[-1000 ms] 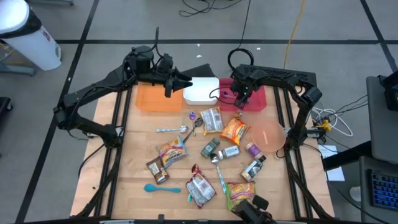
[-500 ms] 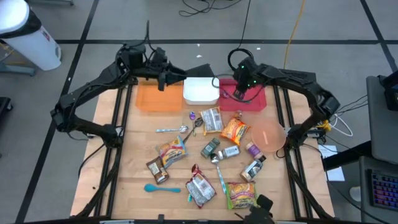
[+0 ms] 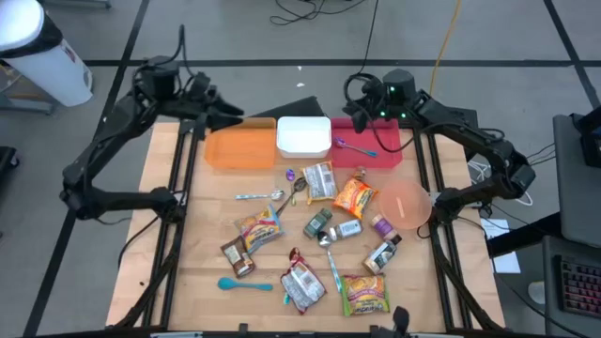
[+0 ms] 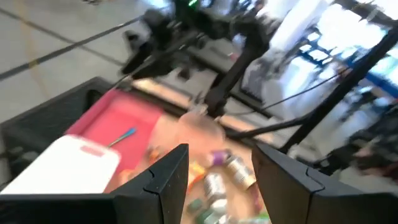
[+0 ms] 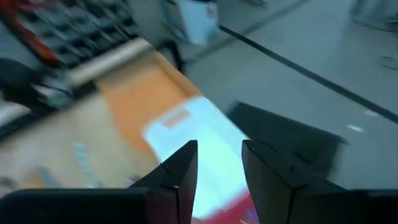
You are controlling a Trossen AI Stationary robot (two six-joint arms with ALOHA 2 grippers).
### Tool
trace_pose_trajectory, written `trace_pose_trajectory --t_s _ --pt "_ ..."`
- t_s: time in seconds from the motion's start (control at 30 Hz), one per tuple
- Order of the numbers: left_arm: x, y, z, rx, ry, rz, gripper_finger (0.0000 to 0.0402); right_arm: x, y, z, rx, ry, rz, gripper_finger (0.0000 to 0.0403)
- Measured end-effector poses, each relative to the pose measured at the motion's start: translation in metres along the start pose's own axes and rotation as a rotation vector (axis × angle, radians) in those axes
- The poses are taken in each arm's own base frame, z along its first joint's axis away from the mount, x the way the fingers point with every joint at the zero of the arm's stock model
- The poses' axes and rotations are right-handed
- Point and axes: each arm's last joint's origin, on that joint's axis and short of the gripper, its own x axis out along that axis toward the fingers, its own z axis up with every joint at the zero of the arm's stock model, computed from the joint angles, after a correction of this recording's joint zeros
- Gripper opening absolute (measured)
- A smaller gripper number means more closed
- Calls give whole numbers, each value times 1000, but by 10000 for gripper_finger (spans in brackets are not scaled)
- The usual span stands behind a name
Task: Pick & Place Food Item
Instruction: Put the white blue spoon into the red bin
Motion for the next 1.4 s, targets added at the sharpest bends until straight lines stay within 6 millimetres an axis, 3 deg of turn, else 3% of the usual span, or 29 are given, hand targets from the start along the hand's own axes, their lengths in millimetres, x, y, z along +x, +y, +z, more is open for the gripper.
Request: trace_pose_trajectory --t_s 0.2,0.37,0.6,0.8,1.03,1.23,1.4 --pt "-19 -13 -18 -16 85 147 184 9 29 3 5 -44 155 121" --pt "-22 -20 -29 -61 169 181 184 26 58 -5 -34 -22 240 119" --pt "-9 -21 -47 -71 281 210 184 65 96 -26 -79 14 361 116" --pt "13 -8 -85 -159 429 198 184 89 124 -47 -106 59 431 116" --pt "36 7 -133 -259 563 205 184 102 140 -58 -126 44 418 116" --pt "45 18 -167 -268 669 343 184 103 140 -59 -127 20 311 116" --pt "60 26 -186 -251 670 333 184 103 140 -59 -127 20 310 116"
